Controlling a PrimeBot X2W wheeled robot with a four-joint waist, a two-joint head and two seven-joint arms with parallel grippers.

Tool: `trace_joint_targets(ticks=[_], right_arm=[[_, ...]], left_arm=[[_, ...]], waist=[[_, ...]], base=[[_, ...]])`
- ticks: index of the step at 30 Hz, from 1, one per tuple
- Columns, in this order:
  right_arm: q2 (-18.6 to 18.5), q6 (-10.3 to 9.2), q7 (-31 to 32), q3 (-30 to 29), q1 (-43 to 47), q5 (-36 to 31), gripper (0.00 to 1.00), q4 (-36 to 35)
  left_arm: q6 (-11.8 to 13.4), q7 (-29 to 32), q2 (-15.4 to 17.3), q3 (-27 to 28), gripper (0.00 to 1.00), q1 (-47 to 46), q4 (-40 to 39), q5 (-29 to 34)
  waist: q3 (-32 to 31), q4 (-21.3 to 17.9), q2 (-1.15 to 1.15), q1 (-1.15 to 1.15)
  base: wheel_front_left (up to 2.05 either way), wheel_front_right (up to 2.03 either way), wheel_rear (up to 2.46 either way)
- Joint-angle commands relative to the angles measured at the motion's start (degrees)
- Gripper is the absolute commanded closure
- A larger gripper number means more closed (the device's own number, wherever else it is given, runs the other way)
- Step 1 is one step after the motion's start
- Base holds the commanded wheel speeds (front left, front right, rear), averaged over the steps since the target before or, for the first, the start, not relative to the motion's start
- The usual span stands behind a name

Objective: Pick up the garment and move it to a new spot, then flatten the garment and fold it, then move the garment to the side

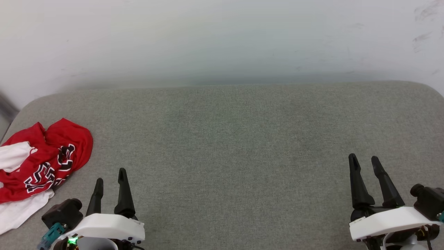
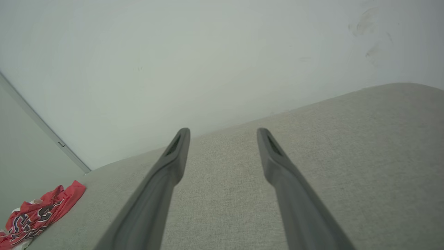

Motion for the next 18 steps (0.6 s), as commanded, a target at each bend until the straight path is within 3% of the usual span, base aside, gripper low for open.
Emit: trace_joint_targets(ticks=[1,18], right_arm=[[0.0,0.02,-0.6,0.2,0.2,-1.7,0.00,-1.1],[0.0,0.01,-3.0,1.1,1.2,-10.8,0.00,-3.0]], left_arm=[[-0.3,-0.6,0.1,-0.1,0.00,-0.1,-1.0,1.5],[-3.7,-3.0,-0.9,0.3,0.00,1.0,-1.7,11.0]], waist=[[0.0,0.0,0.00,0.00],[0.3,0.0,0.00,0.00]], base=[[0.00,0.00,0.00],[0.00,0.00,0.00]])
